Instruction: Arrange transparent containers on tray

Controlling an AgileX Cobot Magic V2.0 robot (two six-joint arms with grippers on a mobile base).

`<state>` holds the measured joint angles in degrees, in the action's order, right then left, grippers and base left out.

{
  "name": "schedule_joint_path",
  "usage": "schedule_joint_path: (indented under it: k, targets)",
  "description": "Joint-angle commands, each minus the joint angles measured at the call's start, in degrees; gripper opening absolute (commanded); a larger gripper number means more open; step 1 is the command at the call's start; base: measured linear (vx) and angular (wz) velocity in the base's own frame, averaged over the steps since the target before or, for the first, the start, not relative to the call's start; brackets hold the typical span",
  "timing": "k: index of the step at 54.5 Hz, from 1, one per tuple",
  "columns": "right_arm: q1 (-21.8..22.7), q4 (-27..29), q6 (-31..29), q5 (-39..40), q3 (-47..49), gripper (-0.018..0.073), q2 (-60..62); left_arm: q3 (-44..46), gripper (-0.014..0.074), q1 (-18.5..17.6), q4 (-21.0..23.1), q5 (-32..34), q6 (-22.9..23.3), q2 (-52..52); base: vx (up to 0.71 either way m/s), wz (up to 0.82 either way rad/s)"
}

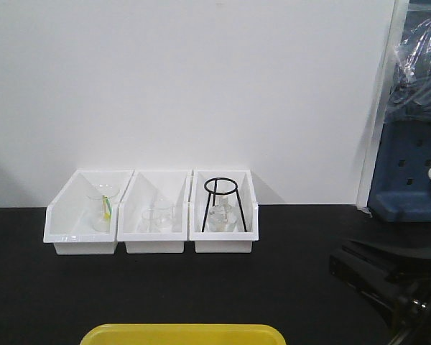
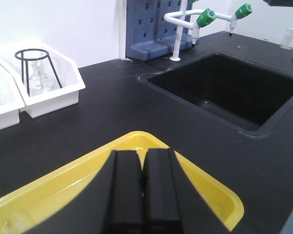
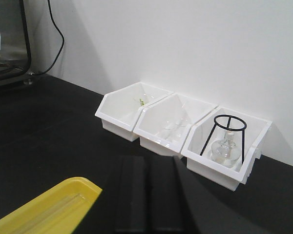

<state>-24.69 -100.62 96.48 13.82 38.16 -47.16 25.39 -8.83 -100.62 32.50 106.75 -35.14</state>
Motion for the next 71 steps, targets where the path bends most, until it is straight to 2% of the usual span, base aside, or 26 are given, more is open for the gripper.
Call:
schedule_joint_path:
  k: [1, 4, 7, 10, 11, 12, 16, 17, 20, 27, 30, 33, 37, 39, 43, 60, 62, 64, 71]
  targets:
    - [0.1, -2.1, 0.1, -0.8, 1.7, -0.0013, 0.5, 1.5, 0.0, -0.3, -3.7, -0.1, 0.1, 0.0, 0.0, 0.0]
    - [0.1, -2.1, 0.1, -0.8, 1.7, -0.0013, 0.5, 1.5, 0.0, -0.3, -2.1, 0.2, 0.1, 0.0, 0.0, 0.0]
    - [0.1, -2.1, 0.1, -0.8, 1.7, -0.0013, 0.5, 1.5, 0.0, -0.3, 1.3, -0.2, -1.6, 0.0, 0.0, 0.0]
    - [0.1, -2.1, 0.1, -0.8, 1.7, -0.0013, 0.5, 1.5, 0.0, -0.3, 6.3, -0.3, -7.9, 0.0, 0.0, 0.0]
    - [0.1, -2.1, 0.1, -0.8, 1.7, -0.0013, 0.5, 1.5, 0.0, -0.3, 8.1, -0.3, -11.4, -0.1, 0.0, 0.0]
    - [0.1, -2.1, 0.1, -0.8, 1.7, -0.0013, 0.5, 1.5, 0.0, -0.3, 11.1, -0.4, -14.2, -0.1, 0.0, 0.0]
    - [0.1, -2.1, 0.1, -0.8, 1.7, -0.0013, 0.5, 1.5, 0.0, -0.3, 26.4, -1.9, -34.0, -0.3, 0.0, 0.0]
    - [0.1, -2.1, 0.1, -0.8, 1.7, -0.0013, 0.5, 1.5, 0.0, -0.3, 29.3, -2.3, -37.4, -0.3, 0.0, 0.0]
    - [0.1, -2.1, 0.1, -0.8, 1.7, -0.0013, 0.5, 1.5, 0.0, -0.3, 43.5, -5.0, -51.0, -0.3, 0.0, 0.0]
    - [0.1, -2.1, 0.1, -0.8, 1.7, -0.0013, 0.5, 1.5, 0.0, -0.3, 70.8, -14.4, -72.8, -0.3, 0.0, 0.0]
    - [0.1, -2.1, 0.1, -0.8, 1.7, -0.0013, 0.5, 1.5, 0.0, -0.3, 81.0, -19.7, -81.5, -0.3, 0.0, 0.0]
    - [0.1, -2.1, 0.1, -0.8, 1.7, -0.0013, 0.5, 1.5, 0.0, -0.3, 89.6, -25.1, -89.7, -0.2, 0.0, 0.0]
    - [0.1, -2.1, 0.1, -0.8, 1.7, -0.0013, 0.5, 0.7, 0.0, -0.3, 97.3, -31.3, -99.3, 1.2, 0.0, 0.0]
    - [0.1, -2.1, 0.1, -0.8, 1.7, -0.0013, 0.5, -0.3, 0.0, -0.3, 99.1, -32.5, -102.2, 2.6, 0.0, 0.0]
    - [0.1, -2.1, 0.1, -0.8, 1.7, -0.0013, 0.5, -4.2, 0.0, -0.3, 101.5, -32.9, -104.5, 7.2, 0.0, 0.0]
    - [0.1, -2.1, 0.1, -0.8, 1.7, -0.0013, 0.5, -29.7, 0.0, -0.3, 101.1, -26.7, -103.4, 31.0, 0.0, 0.0]
    - [0.1, -2.1, 0.1, -0.8, 1.7, -0.0013, 0.5, -29.1, 0.0, -0.3, 101.1, -32.5, -103.6, 33.0, 0.0, 0.0]
    - [0.1, -2.1, 0.1, -0.8, 1.7, -0.0013, 0.5, -29.0, 0.0, -0.3, 101.0, -35.6, -103.9, 34.2, 0.0, 0.0]
    - [0.1, -2.1, 0.1, -0.8, 1.7, -0.0013, 0.5, -29.1, 0.0, -0.3, 100.6, -39.0, -104.0, 37.4, 0.0, 0.0]
